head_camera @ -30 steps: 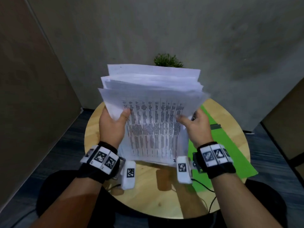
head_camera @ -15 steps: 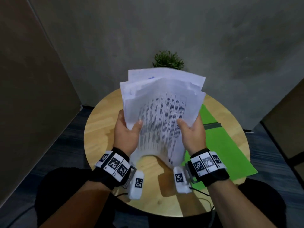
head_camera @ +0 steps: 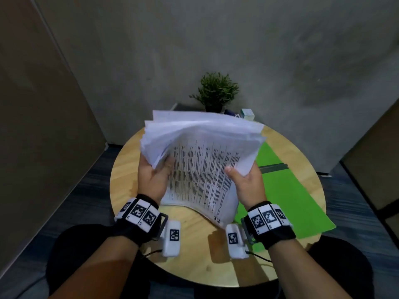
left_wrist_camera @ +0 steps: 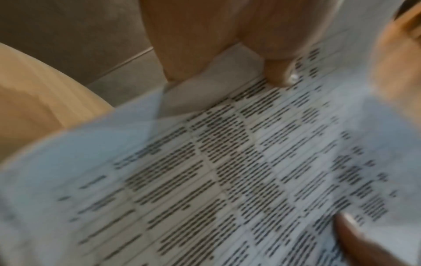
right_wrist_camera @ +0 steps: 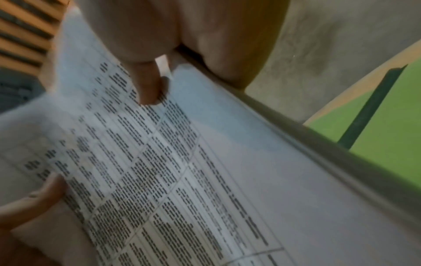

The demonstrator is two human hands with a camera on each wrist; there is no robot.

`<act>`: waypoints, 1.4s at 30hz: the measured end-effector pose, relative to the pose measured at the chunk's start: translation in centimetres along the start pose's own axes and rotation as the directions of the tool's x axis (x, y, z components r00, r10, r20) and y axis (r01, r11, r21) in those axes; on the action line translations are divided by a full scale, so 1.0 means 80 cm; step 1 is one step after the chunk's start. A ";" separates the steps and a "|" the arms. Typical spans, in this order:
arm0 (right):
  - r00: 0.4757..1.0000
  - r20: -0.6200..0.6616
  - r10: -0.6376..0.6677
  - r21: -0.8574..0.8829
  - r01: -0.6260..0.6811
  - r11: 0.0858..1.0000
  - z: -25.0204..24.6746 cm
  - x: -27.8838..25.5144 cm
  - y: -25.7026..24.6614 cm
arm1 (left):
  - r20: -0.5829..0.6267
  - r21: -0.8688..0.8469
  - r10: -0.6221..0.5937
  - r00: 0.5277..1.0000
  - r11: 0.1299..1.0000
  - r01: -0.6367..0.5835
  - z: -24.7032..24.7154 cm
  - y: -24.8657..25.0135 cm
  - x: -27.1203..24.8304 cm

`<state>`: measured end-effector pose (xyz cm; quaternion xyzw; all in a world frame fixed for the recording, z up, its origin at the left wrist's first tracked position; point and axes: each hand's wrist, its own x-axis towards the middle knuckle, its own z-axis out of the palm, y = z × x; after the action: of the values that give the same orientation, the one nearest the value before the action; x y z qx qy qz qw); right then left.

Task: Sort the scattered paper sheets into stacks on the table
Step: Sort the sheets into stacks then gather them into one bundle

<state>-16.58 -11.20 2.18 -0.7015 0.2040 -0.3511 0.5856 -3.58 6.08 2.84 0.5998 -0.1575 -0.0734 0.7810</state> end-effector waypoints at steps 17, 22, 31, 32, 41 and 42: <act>0.997 0.005 0.073 -0.063 -0.072 0.995 0.002 0.005 0.025 | -0.007 0.071 -0.026 1.000 0.997 0.027 -0.011 -0.012 0.008; 0.984 0.106 0.145 -0.017 -0.144 0.989 -0.008 0.004 0.027 | 0.037 0.070 -0.064 0.997 0.996 0.062 -0.031 -0.029 -0.005; 0.986 0.142 0.087 -0.186 -0.059 0.981 -0.012 -0.002 -0.008 | 0.012 0.114 -0.123 0.992 0.986 0.121 -0.027 -0.035 0.004; 0.983 0.177 0.053 -0.225 -0.012 0.974 -0.016 0.000 -0.024 | 0.009 0.133 -0.095 0.995 0.987 0.093 -0.031 -0.028 0.008; 0.859 0.511 -0.014 -0.731 0.443 0.519 -0.043 0.019 -0.141 | 0.468 0.371 0.161 0.869 0.857 -0.358 -0.017 0.087 0.008; 0.848 0.530 0.006 -0.739 0.458 0.494 -0.045 0.019 -0.146 | 0.505 0.331 0.107 0.856 0.892 -0.307 -0.015 0.086 0.007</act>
<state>-19.67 -12.01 14.08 -0.9780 0.1037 -0.1045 0.1479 -3.13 8.86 9.24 0.6892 -0.4202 -0.0975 0.5822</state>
